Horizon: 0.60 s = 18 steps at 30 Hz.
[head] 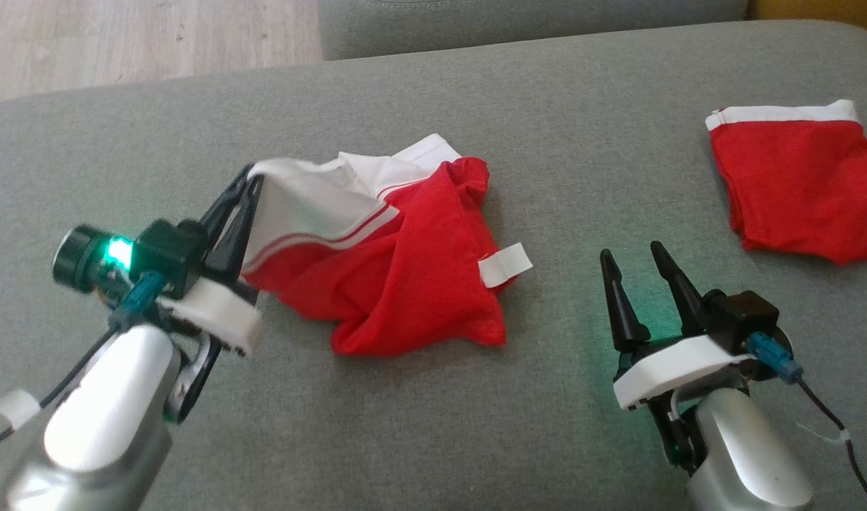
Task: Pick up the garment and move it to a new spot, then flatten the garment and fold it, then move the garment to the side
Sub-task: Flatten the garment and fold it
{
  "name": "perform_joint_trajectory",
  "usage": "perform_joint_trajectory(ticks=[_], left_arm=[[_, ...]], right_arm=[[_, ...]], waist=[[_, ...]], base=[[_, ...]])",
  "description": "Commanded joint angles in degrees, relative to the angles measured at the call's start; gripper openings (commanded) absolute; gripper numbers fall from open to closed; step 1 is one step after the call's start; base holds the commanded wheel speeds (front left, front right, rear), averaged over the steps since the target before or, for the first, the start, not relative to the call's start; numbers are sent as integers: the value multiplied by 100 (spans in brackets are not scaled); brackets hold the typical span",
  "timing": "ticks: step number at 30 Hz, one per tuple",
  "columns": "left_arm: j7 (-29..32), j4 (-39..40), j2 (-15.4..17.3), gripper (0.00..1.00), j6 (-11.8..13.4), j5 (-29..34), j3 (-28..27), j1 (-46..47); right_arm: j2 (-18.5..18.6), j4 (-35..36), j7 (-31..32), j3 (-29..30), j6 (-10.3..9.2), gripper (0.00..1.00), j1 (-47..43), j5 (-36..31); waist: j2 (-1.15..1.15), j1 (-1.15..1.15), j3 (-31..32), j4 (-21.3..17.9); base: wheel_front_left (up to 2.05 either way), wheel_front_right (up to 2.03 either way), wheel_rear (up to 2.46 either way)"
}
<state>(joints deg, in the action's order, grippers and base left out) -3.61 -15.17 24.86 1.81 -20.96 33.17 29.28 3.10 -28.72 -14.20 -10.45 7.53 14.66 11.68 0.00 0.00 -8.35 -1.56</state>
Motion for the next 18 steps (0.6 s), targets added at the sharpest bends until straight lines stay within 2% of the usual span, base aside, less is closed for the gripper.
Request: perform_joint_trajectory(ticks=[1, 2, 3, 6, 11, 18], left_arm=[[-31, 40, 263, 26, -15, -73, -250, 25], [22, -37, 261, 76, -39, -143, -237, -72], [97, -113, 271, 100, -71, -193, -201, -172], [86, -232, 265, 100, -44, -276, -187, -386], [-236, -230, 170, 100, 201, -406, -371, -610], [-716, 75, -94, 100, 517, -576, -526, -1008]], right_arm=[[-23, 120, -78, -94, -4, 100, 192, -14], [-23, 110, -79, -80, -4, 100, 183, -27], [-23, 96, -79, -71, -4, 100, 172, -38], [-23, 72, -79, -80, -4, 100, 154, -55], [-23, 115, -79, -211, -4, 100, 111, 27], [-23, 118, 348, -1152, -4, 100, -127, 727]], waist=[[0, 0, 6, 37], [0, 0, 15, 63], [0, 0, 24, 90], [0, 0, 51, 188], [0, 0, 122, 341], [0, 0, 219, 628]], base=[[0, 0, 0], [0, 0, 0], [0, 0, 0], [0, 0, 0], [0, 0, 0], [0, 0, 0]])
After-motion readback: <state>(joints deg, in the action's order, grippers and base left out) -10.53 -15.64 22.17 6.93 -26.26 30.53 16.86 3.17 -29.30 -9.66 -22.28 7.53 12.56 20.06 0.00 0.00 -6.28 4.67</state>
